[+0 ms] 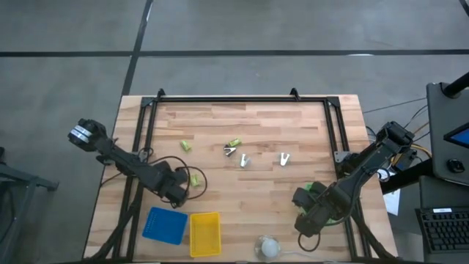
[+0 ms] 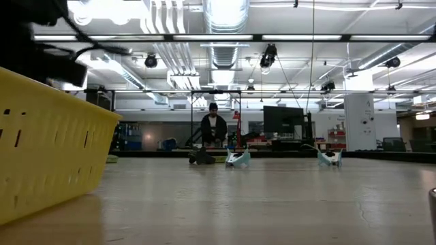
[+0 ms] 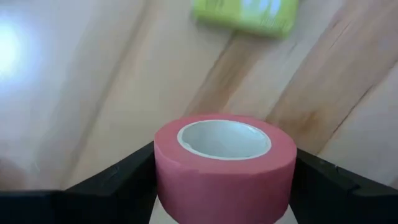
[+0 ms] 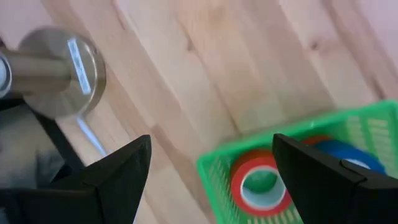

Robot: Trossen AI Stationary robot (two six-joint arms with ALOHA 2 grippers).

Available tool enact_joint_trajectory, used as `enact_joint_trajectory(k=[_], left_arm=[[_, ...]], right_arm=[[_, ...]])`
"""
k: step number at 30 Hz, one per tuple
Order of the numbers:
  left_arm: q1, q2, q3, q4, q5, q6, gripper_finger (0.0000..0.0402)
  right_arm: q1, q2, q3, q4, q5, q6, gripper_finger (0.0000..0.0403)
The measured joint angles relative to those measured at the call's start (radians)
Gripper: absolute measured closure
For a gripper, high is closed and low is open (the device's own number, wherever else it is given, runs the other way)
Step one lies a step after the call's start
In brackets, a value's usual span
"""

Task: Pick and place Stapler, Stapler remover, tape
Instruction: Put the pink tape into the green basket

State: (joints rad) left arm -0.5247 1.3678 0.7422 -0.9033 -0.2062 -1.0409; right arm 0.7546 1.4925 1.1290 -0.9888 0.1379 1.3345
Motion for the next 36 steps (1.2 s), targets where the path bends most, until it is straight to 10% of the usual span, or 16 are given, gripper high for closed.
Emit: enact_joint_trajectory(k=[6,13,25,36], left_arm=[[0.001,0.0,0.091,0.059,-0.238,0.149,0.0111],[0.001,0.0,0.132,0.488,-0.524,0.57,0.0111],[0.028,0.088,0.128,1.134,-0.585,1.153,0.0111],[0.027,0.212,0.19,1.318,-0.607,1.358,0.0111]], right_arm=[[0.0,0.0,0.005,0.023,0.135,-0.031,0.0076],[-0.026,0.002,-0.008,0.179,0.293,-0.139,0.0076],[-0.138,0.002,-0.009,0.487,0.467,-0.413,0.0078],[-0.234,-0.011,-0.009,0.667,0.468,-0.63,0.0121]])
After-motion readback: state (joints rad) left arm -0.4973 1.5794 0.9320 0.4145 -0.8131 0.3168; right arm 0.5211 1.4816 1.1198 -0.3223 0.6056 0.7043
